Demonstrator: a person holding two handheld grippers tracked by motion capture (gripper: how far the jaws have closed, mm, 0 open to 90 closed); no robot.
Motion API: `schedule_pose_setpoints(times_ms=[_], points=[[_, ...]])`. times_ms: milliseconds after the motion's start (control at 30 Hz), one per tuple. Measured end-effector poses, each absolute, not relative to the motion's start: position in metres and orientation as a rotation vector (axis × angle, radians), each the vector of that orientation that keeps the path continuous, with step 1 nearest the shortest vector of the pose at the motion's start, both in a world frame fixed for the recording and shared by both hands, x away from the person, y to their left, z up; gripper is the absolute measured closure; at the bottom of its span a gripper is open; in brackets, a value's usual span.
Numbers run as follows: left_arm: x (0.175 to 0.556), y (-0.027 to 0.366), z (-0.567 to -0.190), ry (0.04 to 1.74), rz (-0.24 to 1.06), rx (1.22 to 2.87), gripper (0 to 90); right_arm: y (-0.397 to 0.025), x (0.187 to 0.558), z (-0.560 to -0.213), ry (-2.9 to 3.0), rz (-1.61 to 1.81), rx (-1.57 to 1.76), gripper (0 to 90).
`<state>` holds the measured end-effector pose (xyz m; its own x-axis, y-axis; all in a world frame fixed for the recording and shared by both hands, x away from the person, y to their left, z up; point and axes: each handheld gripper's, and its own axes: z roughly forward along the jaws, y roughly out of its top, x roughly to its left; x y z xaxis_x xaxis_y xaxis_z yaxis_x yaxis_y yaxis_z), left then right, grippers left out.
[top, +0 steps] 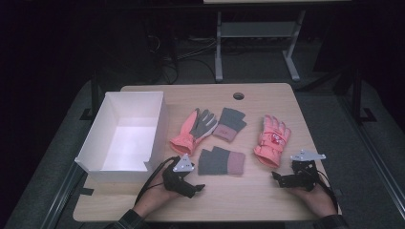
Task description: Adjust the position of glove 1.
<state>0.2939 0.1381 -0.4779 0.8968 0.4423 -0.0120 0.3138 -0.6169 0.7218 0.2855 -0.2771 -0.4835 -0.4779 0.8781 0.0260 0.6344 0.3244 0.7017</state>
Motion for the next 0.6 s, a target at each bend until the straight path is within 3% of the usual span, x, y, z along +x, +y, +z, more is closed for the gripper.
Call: schedule_pose_setpoints(times_ms=[433, 600], points=[[0.294, 0.138, -0.478, 0.539, 0.215, 2.282, 12.6, -0.279, 0.282, -0.475, 2.31, 0.88, 1.316, 1.7], [0.294, 0.138, -0.478, 0.539, 0.215, 2.282, 12.6, -0.279, 0.281, -0.466, 2.339, 0.926, 1.289, 7.9]])
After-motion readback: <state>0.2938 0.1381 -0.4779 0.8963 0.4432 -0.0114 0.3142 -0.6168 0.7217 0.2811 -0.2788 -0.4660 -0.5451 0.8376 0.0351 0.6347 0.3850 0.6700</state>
